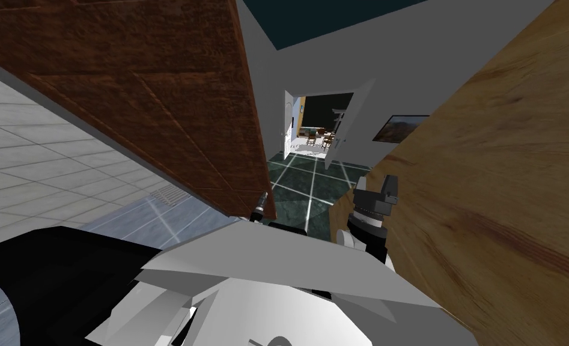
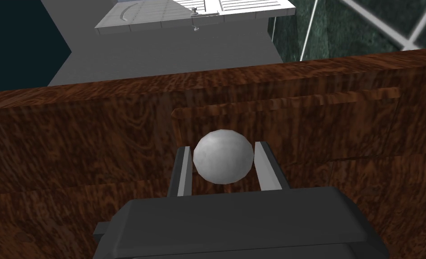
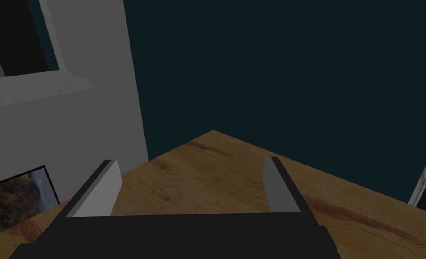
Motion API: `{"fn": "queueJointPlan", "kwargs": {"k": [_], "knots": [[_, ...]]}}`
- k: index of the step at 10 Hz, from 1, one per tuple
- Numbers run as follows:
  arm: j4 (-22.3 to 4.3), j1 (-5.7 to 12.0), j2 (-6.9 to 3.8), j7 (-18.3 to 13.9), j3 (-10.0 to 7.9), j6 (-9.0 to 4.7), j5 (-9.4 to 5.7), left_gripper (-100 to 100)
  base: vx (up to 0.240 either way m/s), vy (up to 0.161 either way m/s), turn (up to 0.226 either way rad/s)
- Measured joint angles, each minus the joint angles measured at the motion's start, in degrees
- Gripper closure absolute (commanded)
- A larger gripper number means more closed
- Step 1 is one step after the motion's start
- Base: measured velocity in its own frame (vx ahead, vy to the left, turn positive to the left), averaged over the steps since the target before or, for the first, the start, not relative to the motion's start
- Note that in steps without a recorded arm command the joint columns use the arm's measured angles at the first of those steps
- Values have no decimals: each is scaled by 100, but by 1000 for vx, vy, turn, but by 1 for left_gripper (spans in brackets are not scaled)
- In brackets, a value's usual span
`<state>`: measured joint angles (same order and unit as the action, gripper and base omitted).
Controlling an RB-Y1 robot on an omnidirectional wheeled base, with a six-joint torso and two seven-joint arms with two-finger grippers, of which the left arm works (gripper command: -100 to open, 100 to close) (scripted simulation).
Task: Push the door open
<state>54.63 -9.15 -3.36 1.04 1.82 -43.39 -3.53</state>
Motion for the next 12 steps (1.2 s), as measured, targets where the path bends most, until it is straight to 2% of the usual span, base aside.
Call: {"fn": "queueJointPlan", "kwargs": {"k": [2, 4, 6, 10, 11, 12], "knots": [[131, -45, -26, -1, -68, 57, 1, 100, 202, -36, 56], [8, 39, -62, -6, -186, 0, -16, 100, 201, -44, 74], [200, -92, -93, -26, -287, 95, -21, 100, 192, -44, 80], [44, -42, -132, -21, -589, -13, -68, 100, 163, -24, 98], [119, -101, -164, -43, -664, 1, -80, -100, -53, -89, 81], [160, -126, -158, -56, -674, 17, -95, -100, -187, -124, 38]]}}
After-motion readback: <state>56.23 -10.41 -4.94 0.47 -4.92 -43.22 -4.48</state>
